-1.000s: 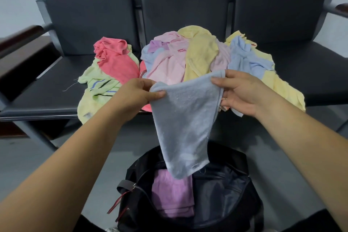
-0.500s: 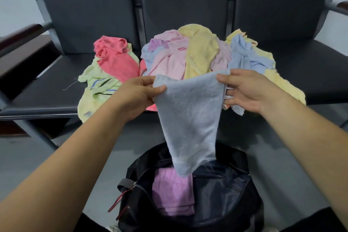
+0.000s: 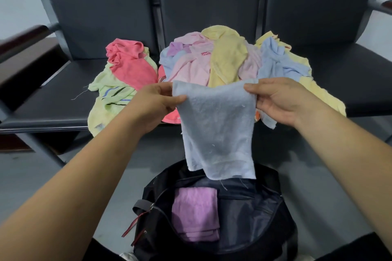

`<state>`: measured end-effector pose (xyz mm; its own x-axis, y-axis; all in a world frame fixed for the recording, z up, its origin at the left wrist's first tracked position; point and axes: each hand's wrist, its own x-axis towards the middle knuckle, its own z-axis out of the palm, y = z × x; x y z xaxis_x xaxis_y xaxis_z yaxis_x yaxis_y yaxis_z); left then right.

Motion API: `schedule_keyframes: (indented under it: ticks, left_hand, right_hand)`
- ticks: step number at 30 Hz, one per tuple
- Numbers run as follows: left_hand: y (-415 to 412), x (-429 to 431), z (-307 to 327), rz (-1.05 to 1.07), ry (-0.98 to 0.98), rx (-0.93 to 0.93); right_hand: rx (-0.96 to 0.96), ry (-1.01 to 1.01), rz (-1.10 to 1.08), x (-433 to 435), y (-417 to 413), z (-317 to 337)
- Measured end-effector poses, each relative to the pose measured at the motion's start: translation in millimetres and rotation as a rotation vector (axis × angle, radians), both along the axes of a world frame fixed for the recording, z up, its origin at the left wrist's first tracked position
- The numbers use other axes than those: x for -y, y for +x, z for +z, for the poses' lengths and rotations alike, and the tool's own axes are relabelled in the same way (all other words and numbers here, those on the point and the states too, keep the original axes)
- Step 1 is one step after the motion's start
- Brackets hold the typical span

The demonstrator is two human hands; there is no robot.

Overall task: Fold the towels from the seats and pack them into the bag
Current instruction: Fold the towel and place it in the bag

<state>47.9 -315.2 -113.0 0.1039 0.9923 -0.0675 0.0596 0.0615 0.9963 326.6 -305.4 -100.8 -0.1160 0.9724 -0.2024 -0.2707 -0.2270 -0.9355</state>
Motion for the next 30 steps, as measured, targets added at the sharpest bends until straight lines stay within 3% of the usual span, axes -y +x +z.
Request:
schedule_keyframes:
  ticks: [3,5,12,16,23,30]
  left_hand:
    - [2,6,2,0.060,0.126,-0.276]
    - [3,4,0,0.113,0.183,-0.373]
    - [0,1,-2,0.138,0.068,-0.203]
    - [-1,0,-3,0.089,0.025,-0.080]
    - [8,6,0,0.124,0.196,-0.149]
    - [8,6,5,0.099,0.213,0.059]
  right_hand:
    - [0.183,0.051,-0.053,1,1,-2]
    - [0.171,0.061,-0.080,2,-1,-4]
    - [-0.094,-0.016,-0.020,3,0,-1]
    - [-0.019,0.012,-0.086,2,0,-2]
    - [0.187,0.123,-0.200,3,4,-4]
    - [0.158,0.231,-0.220,1,6,-2]
